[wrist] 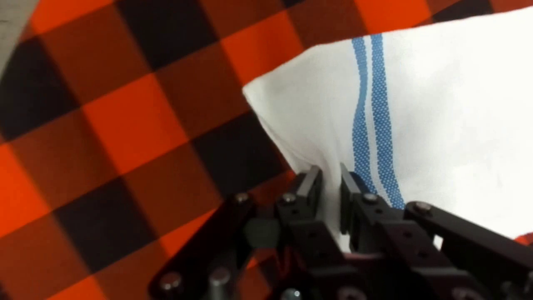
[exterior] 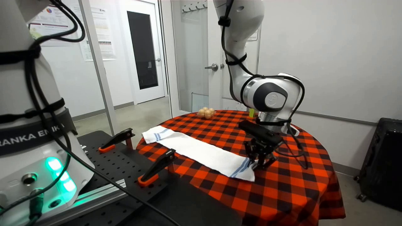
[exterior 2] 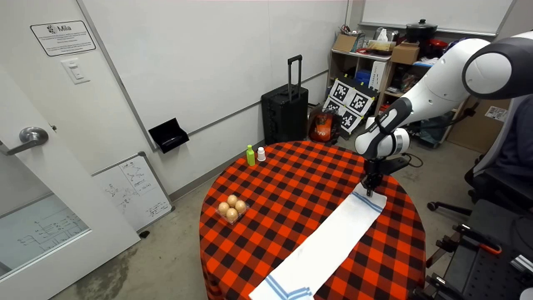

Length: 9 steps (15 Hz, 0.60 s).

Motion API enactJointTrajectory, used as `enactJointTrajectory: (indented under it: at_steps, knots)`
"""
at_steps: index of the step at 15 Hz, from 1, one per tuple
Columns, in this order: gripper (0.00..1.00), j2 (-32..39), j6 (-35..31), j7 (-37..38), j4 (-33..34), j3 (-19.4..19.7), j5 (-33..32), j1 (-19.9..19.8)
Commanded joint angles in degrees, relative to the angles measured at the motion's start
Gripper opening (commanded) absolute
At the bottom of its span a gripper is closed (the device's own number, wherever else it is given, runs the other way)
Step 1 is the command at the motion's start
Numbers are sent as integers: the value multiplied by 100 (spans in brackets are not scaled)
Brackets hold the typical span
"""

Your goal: Unfold the towel on the table

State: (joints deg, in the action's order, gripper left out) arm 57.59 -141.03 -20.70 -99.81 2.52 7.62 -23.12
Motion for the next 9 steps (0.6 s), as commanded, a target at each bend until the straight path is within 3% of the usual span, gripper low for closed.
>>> enactJointTrajectory:
  at_steps: [1, 9]
  knots:
    - [3, -271, -414, 393, -30, 414, -325, 189]
    - [3, -628, -954, 1021, -3, 963, -488, 148]
